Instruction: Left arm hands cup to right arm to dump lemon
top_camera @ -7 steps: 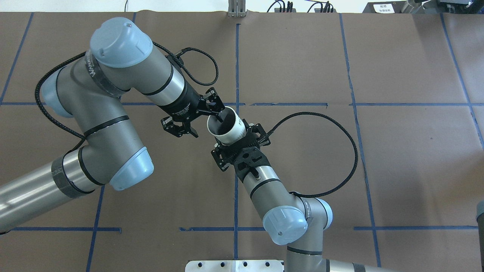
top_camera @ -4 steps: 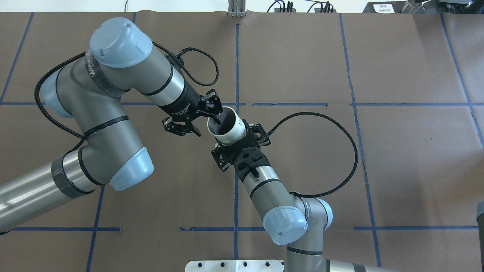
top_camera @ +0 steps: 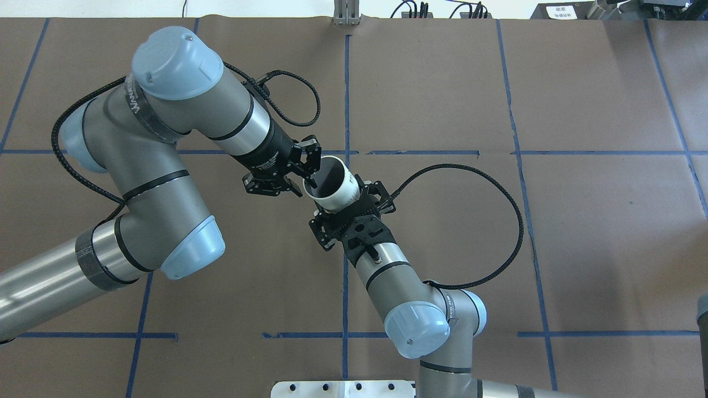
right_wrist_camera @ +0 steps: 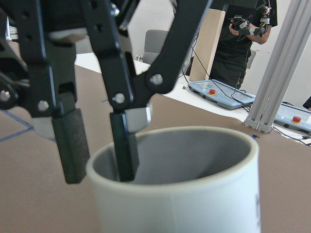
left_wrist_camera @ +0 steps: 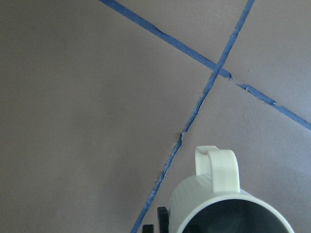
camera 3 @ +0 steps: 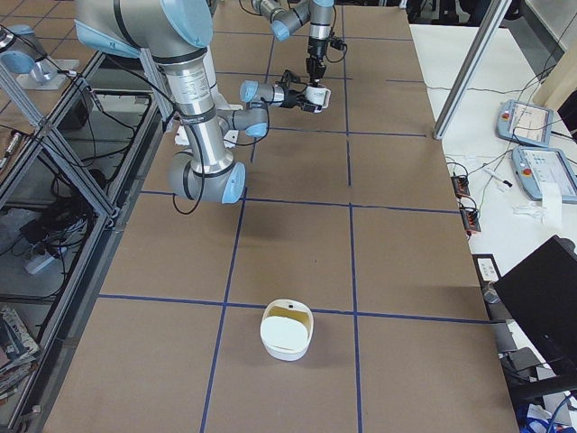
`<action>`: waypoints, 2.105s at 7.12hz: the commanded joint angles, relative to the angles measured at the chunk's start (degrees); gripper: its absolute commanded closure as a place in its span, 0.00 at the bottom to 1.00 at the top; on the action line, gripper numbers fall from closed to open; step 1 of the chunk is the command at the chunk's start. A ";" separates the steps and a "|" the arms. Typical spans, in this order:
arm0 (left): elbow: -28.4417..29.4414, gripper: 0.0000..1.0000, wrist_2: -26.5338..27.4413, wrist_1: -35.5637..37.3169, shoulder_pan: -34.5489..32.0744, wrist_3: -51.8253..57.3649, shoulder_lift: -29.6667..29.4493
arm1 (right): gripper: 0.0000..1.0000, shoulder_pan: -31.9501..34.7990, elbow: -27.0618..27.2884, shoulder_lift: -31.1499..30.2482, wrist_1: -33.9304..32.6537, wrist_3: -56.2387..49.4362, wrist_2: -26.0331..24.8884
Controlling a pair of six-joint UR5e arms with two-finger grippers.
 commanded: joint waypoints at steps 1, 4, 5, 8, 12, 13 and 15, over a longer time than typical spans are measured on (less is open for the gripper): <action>-0.06 0.64 0.00 0.00 0.09 0.02 -0.09 | 0.56 0.00 0.00 0.01 0.07 0.05 0.07; 0.03 1.00 0.00 0.00 0.26 -0.15 0.00 | 0.01 0.35 -0.09 -0.43 0.51 0.14 0.25; 0.03 1.00 0.00 0.00 0.26 -0.07 0.00 | 0.01 0.35 -0.09 -0.86 0.42 -0.04 0.16; 0.03 1.00 0.00 0.00 0.26 -0.24 -0.09 | 0.00 0.17 -0.17 -0.78 0.25 -0.21 0.07; 0.03 1.00 0.00 0.00 0.26 -0.60 -0.44 | 0.00 0.00 -0.18 -0.87 0.25 -0.30 -0.11; 0.03 1.00 0.09 0.00 0.26 -0.77 -0.44 | 0.00 0.00 -0.18 -0.87 0.25 -0.30 -0.11; 0.82 1.00 0.26 0.09 0.17 -0.68 -0.44 | 0.00 -0.09 -0.18 -0.87 0.25 -0.30 -0.11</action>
